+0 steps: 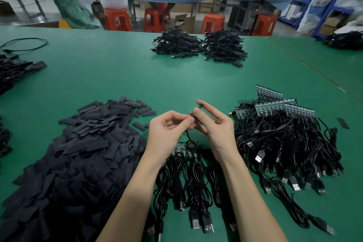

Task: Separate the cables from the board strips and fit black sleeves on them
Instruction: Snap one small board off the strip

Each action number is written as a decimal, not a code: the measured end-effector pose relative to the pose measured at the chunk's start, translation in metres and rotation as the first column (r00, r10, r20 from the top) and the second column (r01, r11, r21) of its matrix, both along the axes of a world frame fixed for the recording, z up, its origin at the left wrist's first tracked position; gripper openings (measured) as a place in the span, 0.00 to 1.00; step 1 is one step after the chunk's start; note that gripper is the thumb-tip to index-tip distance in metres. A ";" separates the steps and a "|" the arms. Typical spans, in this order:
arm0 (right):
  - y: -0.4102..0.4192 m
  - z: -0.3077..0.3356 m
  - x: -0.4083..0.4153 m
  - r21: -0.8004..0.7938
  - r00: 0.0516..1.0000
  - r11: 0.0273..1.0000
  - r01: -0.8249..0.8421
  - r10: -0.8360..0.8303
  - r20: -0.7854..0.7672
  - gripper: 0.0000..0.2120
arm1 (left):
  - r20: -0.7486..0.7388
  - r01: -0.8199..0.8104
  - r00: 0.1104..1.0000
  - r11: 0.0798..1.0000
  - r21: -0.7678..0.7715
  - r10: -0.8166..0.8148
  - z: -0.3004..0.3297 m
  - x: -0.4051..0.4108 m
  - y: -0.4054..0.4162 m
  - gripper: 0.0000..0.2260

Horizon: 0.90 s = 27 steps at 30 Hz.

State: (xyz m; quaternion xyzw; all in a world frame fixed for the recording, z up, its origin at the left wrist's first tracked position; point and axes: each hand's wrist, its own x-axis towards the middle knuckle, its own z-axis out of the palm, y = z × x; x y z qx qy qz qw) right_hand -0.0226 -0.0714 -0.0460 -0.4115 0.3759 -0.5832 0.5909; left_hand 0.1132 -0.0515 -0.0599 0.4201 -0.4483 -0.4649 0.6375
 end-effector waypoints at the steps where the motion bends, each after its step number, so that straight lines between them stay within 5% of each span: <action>1: 0.000 0.000 0.000 0.003 1.000 1.000 0.004 -0.004 -0.001 0.14 | -0.006 0.001 1.000 1.000 0.002 -0.001 0.000 0.000 0.001 0.03; 7: 0.001 0.003 -0.002 -0.045 0.996 0.999 0.005 -0.009 -0.089 0.13 | 0.017 0.009 1.000 1.000 0.010 -0.010 0.004 -0.002 0.001 0.04; 13: -0.003 0.014 -0.014 -0.081 0.990 0.990 0.119 -0.124 -0.065 0.12 | 0.352 0.130 0.923 0.987 0.093 -0.155 0.002 -0.005 0.001 0.03; 27: -0.003 0.015 -0.012 -0.088 0.981 0.980 0.180 -0.186 -0.062 0.13 | 0.227 -0.009 0.974 1.000 0.009 0.007 0.014 -0.019 -0.005 0.02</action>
